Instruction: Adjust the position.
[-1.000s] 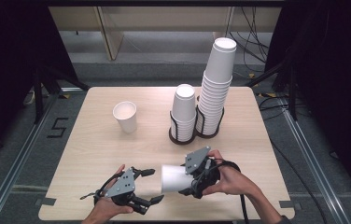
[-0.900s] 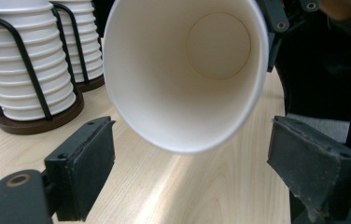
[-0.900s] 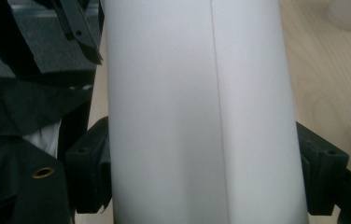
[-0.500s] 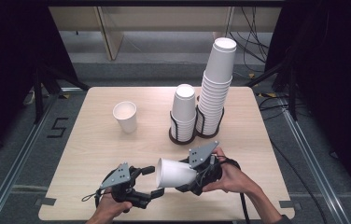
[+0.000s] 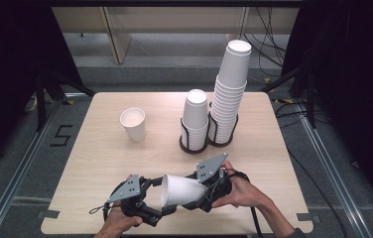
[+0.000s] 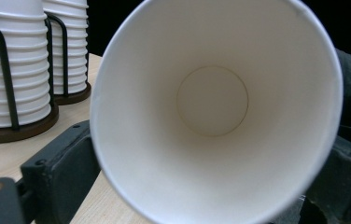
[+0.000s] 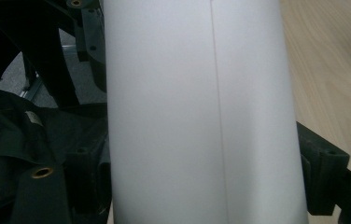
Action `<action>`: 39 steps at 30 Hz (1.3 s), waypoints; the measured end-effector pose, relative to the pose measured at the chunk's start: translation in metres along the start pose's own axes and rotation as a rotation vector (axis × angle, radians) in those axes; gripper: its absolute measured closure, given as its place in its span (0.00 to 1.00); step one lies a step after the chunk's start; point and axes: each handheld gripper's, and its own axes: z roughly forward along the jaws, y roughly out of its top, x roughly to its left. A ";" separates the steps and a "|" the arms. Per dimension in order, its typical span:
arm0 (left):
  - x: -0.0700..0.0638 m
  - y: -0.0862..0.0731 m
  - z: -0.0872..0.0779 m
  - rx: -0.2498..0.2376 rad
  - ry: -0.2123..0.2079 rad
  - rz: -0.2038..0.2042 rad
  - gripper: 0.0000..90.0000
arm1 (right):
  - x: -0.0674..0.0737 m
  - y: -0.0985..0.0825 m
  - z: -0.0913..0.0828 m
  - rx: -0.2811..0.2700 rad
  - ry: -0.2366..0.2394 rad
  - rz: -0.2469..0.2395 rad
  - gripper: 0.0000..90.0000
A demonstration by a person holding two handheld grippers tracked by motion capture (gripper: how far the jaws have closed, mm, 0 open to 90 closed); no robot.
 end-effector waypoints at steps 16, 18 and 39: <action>-0.007 0.005 -0.002 0.024 0.012 0.122 0.16 | 0.002 -0.003 0.010 0.047 0.006 0.009 0.23; -0.007 0.006 -0.002 0.040 0.022 0.128 0.16 | 0.004 -0.002 0.011 0.065 -0.018 0.018 0.21; -0.008 0.008 -0.005 -0.056 0.055 0.072 0.07 | 0.008 -0.006 0.021 0.086 -0.049 0.007 0.28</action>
